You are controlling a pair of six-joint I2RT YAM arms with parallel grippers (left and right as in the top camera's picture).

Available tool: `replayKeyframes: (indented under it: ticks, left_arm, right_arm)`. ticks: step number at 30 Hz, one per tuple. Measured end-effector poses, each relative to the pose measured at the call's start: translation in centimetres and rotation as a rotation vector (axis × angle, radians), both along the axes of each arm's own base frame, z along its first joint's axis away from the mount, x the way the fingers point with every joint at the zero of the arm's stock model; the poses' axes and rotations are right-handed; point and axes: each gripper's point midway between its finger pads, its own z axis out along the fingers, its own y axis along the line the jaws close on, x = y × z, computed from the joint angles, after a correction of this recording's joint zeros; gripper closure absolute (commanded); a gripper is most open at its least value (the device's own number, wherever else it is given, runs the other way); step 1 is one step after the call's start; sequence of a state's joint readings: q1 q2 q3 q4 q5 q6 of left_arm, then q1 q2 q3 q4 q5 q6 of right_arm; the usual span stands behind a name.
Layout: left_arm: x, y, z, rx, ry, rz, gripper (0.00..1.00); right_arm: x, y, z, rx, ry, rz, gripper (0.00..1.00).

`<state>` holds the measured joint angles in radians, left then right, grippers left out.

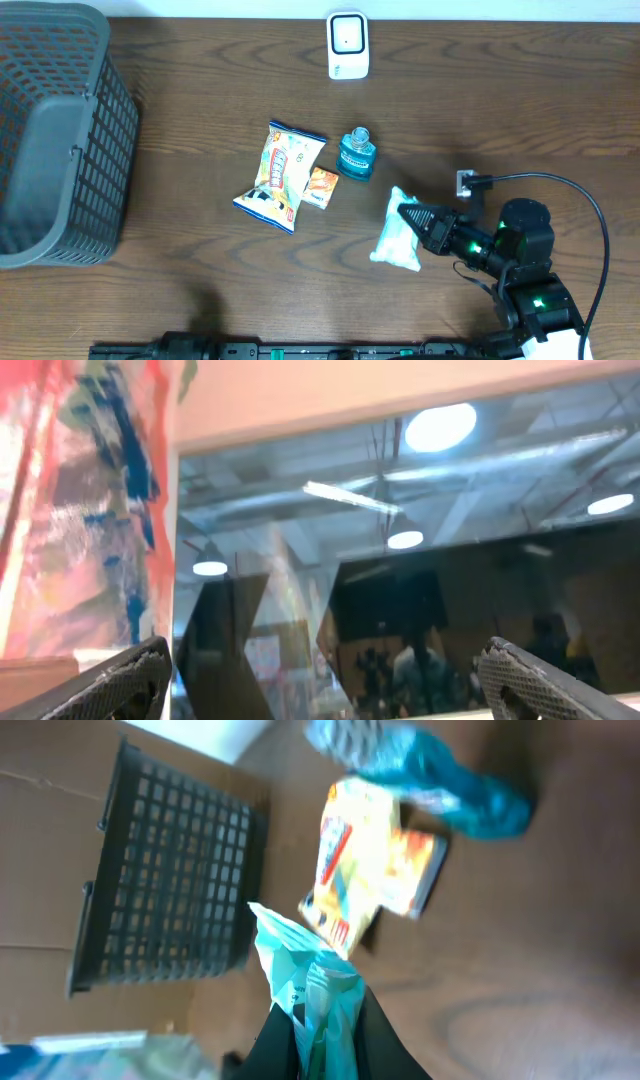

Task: Scan the item barcode
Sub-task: 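Lift the wipe pack and swing it toward the white scanner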

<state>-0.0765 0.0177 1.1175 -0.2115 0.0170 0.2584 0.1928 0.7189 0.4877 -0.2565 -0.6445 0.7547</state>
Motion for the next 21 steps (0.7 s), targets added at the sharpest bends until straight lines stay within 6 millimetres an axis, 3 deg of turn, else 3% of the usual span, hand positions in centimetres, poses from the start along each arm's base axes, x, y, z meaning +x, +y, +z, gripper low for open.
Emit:
replayKeyframes:
  ticks: [5,10,15,21]
  left_arm:
    - [-0.5,0.6,0.7,-0.032,-0.043,0.016,0.02]
    - [1.8,0.6,-0.1,-0.106,0.020,-0.045,0.02]
    - [7.3,-0.8,-2.6,-0.115,0.136,-0.134,0.02]
    - [15.6,-2.2,-9.6,-0.099,0.334,-0.162,0.02]
  right_arm:
    - [0.9,-0.9,0.2,-0.088,-0.074,-0.036,0.98]
    - [1.8,-2.4,1.7,-0.192,-0.127,-0.093,0.98]
    - [1.9,-4.8,1.8,-0.346,-0.113,-0.174,0.99]
    - [2.6,-7.2,3.5,-0.490,-0.169,-0.256,0.99]
